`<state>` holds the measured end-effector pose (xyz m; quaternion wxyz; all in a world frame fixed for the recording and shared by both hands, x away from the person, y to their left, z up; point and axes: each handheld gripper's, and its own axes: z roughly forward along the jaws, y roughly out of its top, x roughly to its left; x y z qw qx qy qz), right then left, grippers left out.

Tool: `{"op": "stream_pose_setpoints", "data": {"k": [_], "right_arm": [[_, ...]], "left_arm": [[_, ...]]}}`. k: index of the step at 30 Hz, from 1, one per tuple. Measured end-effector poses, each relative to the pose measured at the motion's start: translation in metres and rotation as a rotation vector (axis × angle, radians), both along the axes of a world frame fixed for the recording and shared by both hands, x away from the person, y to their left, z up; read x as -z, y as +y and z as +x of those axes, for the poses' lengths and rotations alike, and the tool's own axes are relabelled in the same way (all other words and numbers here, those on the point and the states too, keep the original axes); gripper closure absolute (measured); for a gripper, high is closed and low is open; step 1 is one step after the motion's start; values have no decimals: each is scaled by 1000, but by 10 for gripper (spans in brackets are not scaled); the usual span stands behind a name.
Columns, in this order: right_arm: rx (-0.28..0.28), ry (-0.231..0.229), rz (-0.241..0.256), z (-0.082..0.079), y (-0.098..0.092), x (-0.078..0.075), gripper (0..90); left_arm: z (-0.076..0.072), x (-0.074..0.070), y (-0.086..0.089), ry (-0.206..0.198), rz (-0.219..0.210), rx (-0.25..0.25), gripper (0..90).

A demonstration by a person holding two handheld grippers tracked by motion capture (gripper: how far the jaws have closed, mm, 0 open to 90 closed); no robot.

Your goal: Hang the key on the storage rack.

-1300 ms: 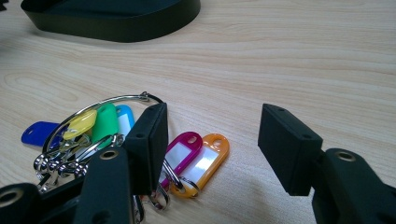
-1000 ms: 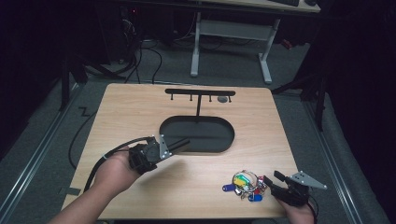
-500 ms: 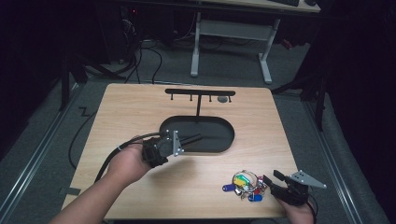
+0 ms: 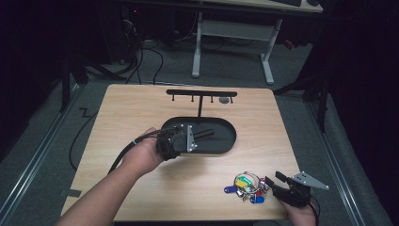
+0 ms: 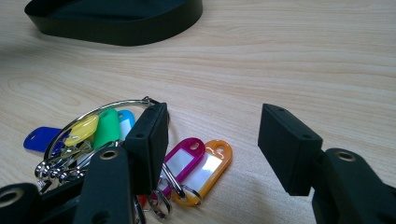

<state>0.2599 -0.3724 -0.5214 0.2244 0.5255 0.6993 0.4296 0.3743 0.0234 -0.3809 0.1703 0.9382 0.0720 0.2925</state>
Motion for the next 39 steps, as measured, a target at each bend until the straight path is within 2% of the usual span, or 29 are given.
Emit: {"op": "stream_pose_setpoints", "data": {"k": [7,12,13,14,18,21,25,31,37,39], "right_arm": [[3,0,1,-1,-2,0,433],[6,-2,3,-2,-3,0,433],[5,0,4,-2,-3,0,432],[5,1,3,-2,-2,0,433],[9,2,6,-3,-3,0,433],[9,-2,9,-3,-4,0,433],[8,-1,12,-3,-3,0,433],[8,-1,12,-3,-3,0,433],[13,3,16,-3,-4,1,433],[12,4,17,-3,-4,1,433]], "left_arm": [[6,3,-8,-45,-9,41,756],[12,6,-15,-73,26,68,756],[13,7,-15,-79,16,70,756],[14,8,-17,-95,23,79,756],[21,13,-21,-111,26,88,756],[25,18,-24,-131,25,98,756],[31,25,-31,-142,43,111,756],[40,36,-42,-181,62,139,756],[54,49,-49,-194,76,132,756],[58,52,-51,-201,69,131,756]]}}
